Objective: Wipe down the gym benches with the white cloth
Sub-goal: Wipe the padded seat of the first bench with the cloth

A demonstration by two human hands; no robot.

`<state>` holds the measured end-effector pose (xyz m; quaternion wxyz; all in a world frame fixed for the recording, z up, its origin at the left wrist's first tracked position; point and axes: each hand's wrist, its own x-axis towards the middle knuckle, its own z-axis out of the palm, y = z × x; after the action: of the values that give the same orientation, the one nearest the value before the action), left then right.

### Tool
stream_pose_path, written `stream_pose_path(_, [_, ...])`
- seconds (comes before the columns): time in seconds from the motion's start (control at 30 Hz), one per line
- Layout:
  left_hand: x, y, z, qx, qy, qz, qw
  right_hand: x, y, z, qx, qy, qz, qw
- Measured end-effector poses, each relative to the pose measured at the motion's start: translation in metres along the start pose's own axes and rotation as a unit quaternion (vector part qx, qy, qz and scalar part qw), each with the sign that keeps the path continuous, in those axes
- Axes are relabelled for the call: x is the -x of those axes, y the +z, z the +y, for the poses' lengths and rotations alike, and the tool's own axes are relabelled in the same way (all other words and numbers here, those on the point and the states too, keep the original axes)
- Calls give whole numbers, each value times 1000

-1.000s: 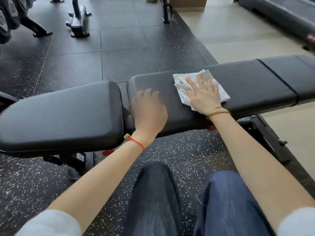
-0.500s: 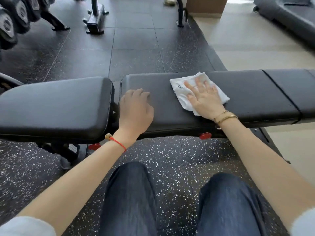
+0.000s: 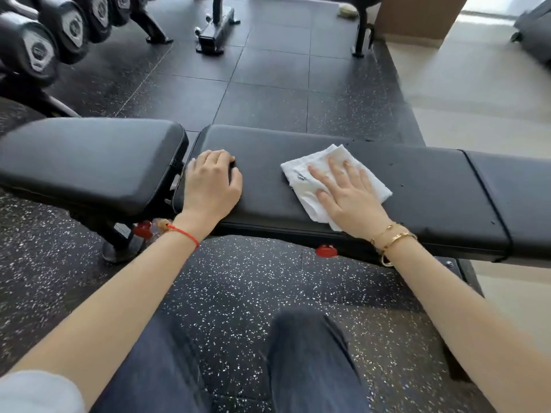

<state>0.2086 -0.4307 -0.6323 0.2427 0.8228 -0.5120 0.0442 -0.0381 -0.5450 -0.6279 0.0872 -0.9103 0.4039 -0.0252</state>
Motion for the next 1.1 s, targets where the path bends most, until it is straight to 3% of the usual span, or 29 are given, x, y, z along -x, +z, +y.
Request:
stream_pose_path(0.13, [1, 11, 24, -17, -49, 2, 999, -59, -10, 7, 8, 73, -17, 997])
stream_pose_path(0.27, [1, 15, 29, -9, -49, 5, 999, -66, 1, -35, 18, -31, -24, 999])
stream_pose_path(0.4, [1, 14, 28, 1, -47, 21, 999, -27, 3, -10, 11, -102, -15, 995])
stream_pose_path(0.6, [3, 16, 28, 4, -48, 23, 999, -43, -19, 75, 16, 33, -5, 999])
stream_pose_path(0.73, [2, 17, 27, -2, -42, 24, 999, -91, -22, 67, 26, 88, -11, 996])
stream_pose_path(0.93, [1, 20, 22, 8, -34, 33, 999, -81, -6, -5, 31, -47, -3, 998])
stream_pose_path(1.03, [2, 22, 20, 5, -31, 34, 999, -55, -1, 18, 3, -77, -1, 997])
stream_pose_path(1.1, [2, 23, 20, -1, -32, 33, 999, -48, -5, 50, 7, -50, 14, 999])
